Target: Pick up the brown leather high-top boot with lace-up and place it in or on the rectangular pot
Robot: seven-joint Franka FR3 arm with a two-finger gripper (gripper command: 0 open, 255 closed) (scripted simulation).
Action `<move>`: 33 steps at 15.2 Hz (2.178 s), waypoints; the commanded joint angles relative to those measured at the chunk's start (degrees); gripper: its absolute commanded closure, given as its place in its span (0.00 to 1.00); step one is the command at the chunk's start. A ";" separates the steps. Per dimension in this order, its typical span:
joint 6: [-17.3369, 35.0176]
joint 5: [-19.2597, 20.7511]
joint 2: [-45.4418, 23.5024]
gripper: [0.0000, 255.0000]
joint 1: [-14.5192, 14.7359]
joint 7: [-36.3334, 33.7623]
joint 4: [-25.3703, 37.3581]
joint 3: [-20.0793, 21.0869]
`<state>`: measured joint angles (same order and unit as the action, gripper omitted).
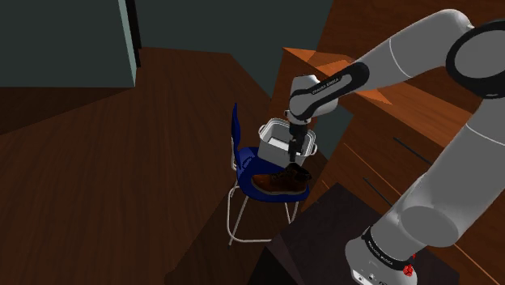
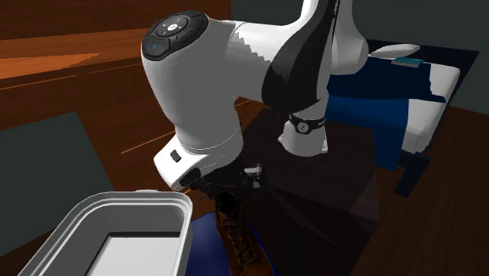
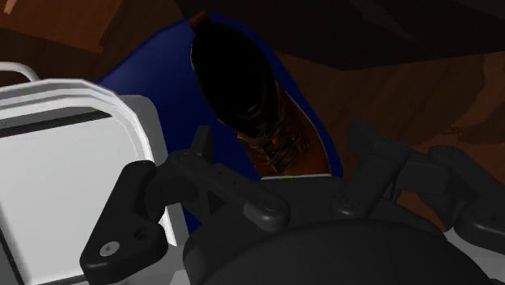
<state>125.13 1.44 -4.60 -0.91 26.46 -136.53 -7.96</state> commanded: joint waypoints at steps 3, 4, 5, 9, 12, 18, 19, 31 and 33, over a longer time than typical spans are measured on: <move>3.38 -0.84 -8.22 0.00 -0.37 2.58 4.00 0.22; 4.17 -0.90 -8.66 0.00 -0.41 2.63 3.64 0.25; 4.96 -0.96 -9.11 0.00 -0.44 2.67 3.30 0.27; 8.10 -1.24 -11.03 0.00 -0.56 2.88 2.07 0.36; 9.34 -1.36 -11.84 0.00 -0.62 2.97 1.63 0.41; 9.33 -1.36 -11.84 0.00 -0.62 2.97 1.64 0.41; 9.33 -1.36 -11.84 1.00 -0.62 2.97 1.64 0.41; 7.23 -1.01 -9.65 1.00 -0.51 2.78 1.57 0.25; 5.80 -0.79 -8.24 1.00 -0.44 2.66 1.59 0.16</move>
<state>131.71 0.55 -13.54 -1.40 29.19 -135.07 -7.76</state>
